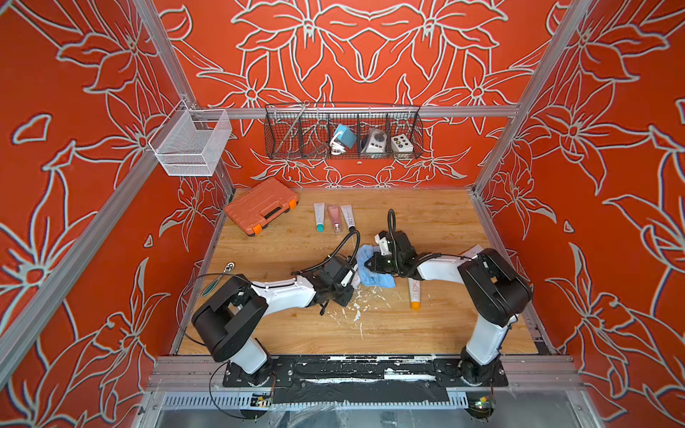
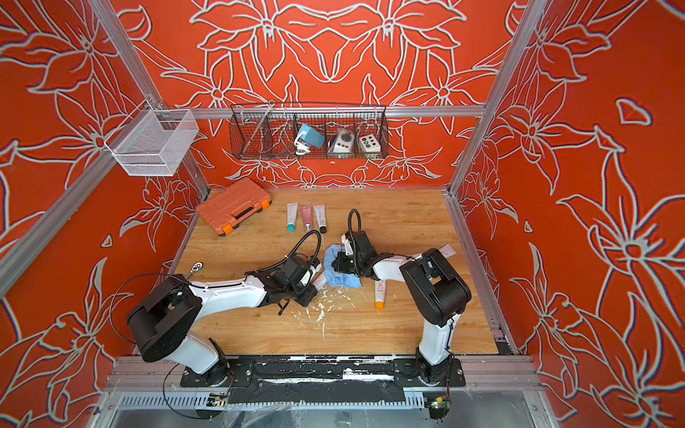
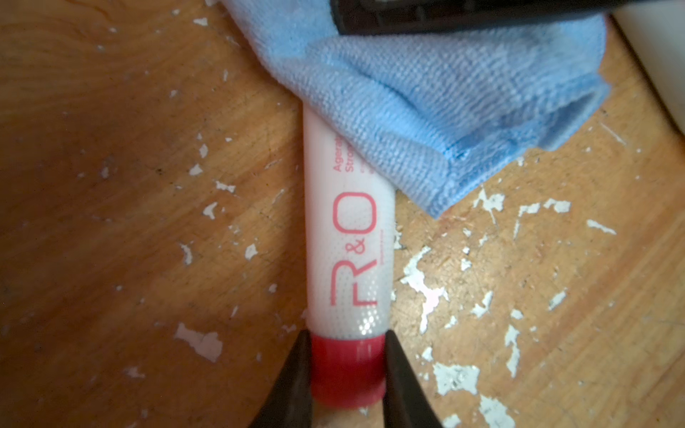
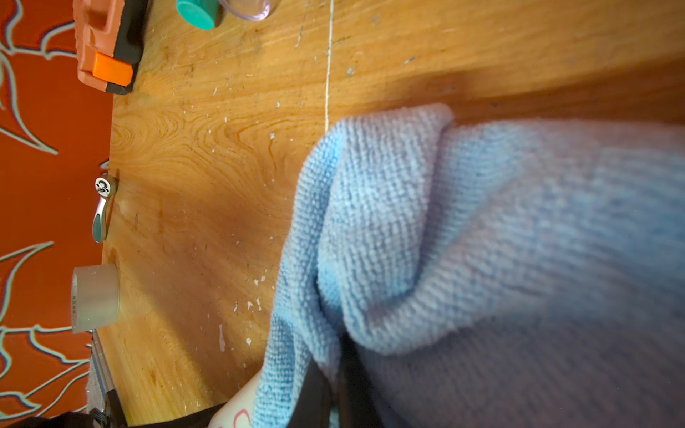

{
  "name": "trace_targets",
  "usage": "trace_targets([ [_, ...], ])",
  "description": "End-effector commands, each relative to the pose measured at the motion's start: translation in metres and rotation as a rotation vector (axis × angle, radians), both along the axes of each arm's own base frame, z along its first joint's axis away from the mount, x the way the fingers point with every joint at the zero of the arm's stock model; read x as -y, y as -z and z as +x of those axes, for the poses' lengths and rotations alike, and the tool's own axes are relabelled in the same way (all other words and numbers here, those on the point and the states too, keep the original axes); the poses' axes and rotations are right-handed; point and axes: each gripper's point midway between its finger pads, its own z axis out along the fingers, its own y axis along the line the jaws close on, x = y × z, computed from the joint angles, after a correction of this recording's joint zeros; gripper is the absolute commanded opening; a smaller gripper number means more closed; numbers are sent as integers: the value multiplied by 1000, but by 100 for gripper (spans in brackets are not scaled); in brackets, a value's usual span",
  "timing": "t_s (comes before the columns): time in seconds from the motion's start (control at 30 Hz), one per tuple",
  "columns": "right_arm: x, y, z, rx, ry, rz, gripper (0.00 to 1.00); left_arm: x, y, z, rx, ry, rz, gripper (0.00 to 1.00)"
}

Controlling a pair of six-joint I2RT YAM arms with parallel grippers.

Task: Wipe the surface of the toothpaste tube
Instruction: Wipe the dirt from the toothpaste tube.

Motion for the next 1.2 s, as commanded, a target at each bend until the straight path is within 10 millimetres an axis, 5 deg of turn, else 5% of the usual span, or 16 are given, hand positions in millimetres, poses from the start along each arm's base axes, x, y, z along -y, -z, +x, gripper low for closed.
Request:
trace_targets([
  [0.0,4,37,-50,-170,-30,-62,0,-8,-7,14,42,-54,9,16],
  [0.67,-34,29,-108,-180,-132,8,0,-12,-7,16,40,-68,6,16],
  [1.17,-26,41,-101,-159,-106,-48,0,-12,-10,15,49,-65,-6,16],
])
